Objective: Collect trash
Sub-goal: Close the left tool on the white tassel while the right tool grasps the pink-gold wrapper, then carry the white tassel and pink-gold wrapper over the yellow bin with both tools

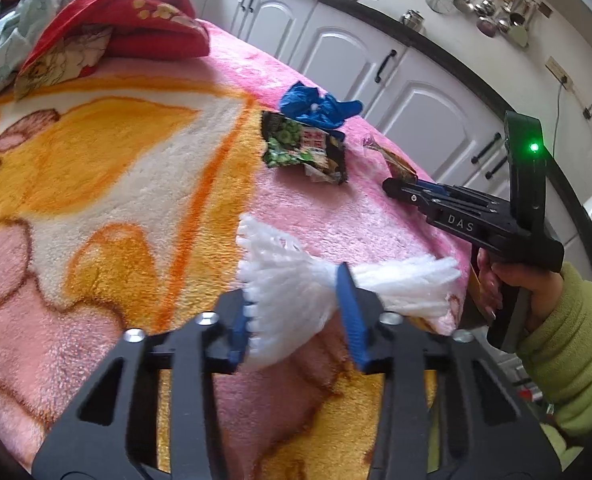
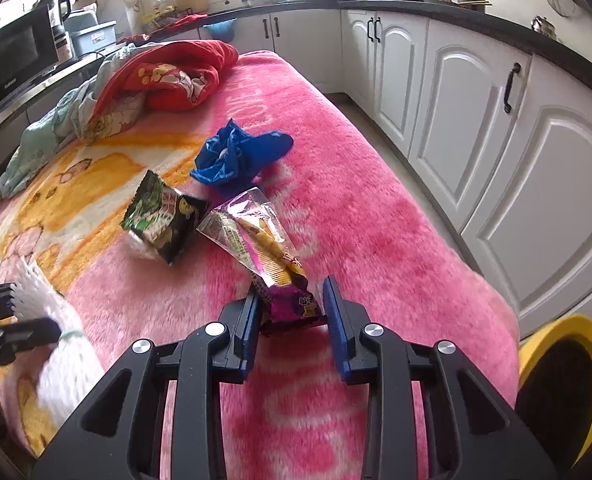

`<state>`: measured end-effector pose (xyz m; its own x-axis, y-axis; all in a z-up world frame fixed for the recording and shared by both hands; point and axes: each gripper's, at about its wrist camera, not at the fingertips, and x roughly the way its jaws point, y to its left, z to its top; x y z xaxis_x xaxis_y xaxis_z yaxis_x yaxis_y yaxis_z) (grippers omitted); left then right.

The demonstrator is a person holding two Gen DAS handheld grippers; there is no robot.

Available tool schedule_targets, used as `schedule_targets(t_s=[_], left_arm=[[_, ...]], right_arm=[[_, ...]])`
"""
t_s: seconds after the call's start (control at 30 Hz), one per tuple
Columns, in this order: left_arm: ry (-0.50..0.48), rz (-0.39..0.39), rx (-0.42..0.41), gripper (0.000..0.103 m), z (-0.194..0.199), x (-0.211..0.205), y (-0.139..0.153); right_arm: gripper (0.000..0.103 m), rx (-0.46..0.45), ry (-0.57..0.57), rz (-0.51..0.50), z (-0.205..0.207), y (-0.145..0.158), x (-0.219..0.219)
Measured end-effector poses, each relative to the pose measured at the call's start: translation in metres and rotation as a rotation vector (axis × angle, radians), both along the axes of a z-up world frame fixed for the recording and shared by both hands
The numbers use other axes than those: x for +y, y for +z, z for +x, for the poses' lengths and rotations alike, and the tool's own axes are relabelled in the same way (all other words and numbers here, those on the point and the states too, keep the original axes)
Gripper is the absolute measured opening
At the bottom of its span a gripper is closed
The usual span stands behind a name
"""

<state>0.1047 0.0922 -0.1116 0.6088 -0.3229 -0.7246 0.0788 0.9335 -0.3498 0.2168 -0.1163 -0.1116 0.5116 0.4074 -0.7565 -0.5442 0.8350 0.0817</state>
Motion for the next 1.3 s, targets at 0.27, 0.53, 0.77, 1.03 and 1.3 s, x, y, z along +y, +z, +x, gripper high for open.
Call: schedule_targets(t_s=[0.27,0.53,0.77,1.03,1.3], left_arm=[[-0.031,0.074,-0.036,0.013,-0.006,-0.015,0.01],[-0.026,0.077,-0.09,0.013,-0.014,-0.025,0.03],[-0.02,0.101,-0.139,0.013,-0.015,-0.039,0.048],[-0.043,0.117,-0.182,0.013,-0.006,-0.065,0.064],[-0.096,0.126,-0.21,0.013,0.006,-0.1,0.073]], right_arm=[[0.028,0.021,-0.027,0.045,-0.023,0.003,-0.021],[0.028,0.02,-0.049,0.113,-0.041,0.018,-0.043],[0.028,-0.019,-0.071,0.151,-0.054,0.041,-0.068],[0.028,-0.062,-0.14,0.185,-0.063,0.061,-0.108],[0.028,-0.09,-0.235,0.214,-0.075,0.069,-0.155]])
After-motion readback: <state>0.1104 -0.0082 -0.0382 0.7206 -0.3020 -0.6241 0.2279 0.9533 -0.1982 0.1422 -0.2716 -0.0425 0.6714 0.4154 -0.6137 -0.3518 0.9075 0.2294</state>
